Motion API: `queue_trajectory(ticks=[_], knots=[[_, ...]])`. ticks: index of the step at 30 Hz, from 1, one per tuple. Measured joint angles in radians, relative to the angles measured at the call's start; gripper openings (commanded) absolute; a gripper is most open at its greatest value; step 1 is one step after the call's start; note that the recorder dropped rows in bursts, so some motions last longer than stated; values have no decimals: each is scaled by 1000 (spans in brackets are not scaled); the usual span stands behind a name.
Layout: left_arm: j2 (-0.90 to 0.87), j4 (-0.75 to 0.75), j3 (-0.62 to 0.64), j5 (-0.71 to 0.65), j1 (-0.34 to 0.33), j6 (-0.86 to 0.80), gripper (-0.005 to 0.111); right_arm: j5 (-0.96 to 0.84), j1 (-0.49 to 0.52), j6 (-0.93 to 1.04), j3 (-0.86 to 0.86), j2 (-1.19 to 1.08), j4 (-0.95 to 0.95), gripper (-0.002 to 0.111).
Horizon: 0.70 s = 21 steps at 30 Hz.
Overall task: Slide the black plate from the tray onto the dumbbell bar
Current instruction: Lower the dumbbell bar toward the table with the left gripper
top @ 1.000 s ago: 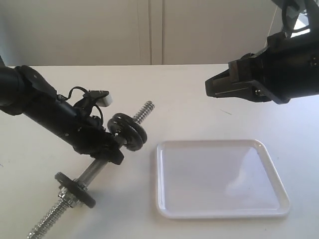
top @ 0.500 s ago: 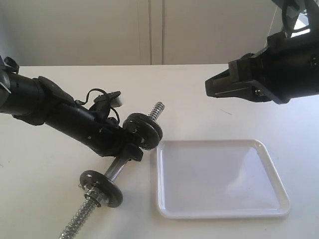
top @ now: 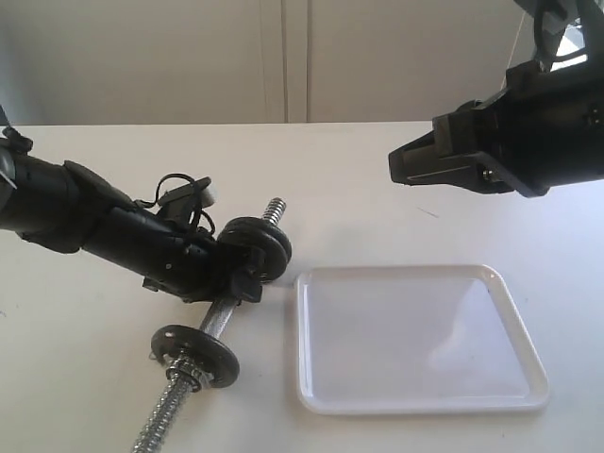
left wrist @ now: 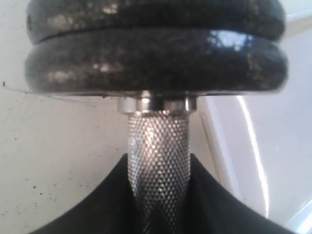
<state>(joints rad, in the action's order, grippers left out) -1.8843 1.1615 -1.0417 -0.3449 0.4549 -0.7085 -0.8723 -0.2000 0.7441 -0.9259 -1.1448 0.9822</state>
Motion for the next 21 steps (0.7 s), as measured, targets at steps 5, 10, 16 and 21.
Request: queue_trajectory(ticks=[5, 10, 16, 21], knots=[[5, 28, 12, 13, 0, 2, 0, 0, 0, 0, 0, 0, 0, 0], [13, 51, 26, 25, 0, 4, 0, 0, 0, 0, 0, 0, 0, 0], [36, 78, 69, 42, 0, 10, 0, 0, 0, 0, 0, 0, 0, 0], [36, 78, 69, 42, 0, 10, 0, 0, 0, 0, 0, 0, 0, 0]])
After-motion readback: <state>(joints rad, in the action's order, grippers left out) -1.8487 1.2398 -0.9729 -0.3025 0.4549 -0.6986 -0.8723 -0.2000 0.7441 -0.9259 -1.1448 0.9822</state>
